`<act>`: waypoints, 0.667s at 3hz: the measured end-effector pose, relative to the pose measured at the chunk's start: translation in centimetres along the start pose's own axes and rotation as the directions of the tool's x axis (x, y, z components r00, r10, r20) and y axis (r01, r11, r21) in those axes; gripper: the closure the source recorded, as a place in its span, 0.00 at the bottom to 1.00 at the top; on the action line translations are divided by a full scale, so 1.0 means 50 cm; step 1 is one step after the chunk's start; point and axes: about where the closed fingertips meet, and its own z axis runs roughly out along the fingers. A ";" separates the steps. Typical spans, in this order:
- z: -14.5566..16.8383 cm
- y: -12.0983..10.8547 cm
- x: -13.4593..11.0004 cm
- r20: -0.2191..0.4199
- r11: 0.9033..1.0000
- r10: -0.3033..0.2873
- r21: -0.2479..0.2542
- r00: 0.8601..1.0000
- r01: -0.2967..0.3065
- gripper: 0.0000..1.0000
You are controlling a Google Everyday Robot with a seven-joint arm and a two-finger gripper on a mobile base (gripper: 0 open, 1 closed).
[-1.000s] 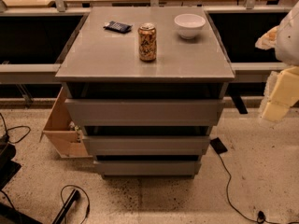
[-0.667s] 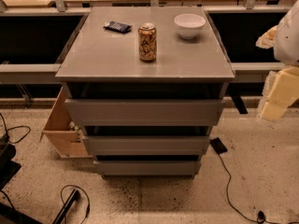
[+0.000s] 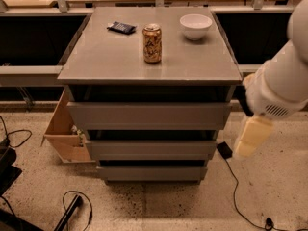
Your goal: Open middle drawer
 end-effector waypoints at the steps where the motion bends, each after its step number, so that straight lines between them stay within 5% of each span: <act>1: 0.184 0.037 0.020 -0.060 0.999 -0.003 -0.035 0.998 0.001 0.00; 2: 0.328 0.064 0.036 -0.100 0.997 -0.022 -0.079 0.995 0.014 0.00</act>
Offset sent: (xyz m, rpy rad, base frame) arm 0.0315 0.0147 -0.2425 -0.1026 0.1591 0.0181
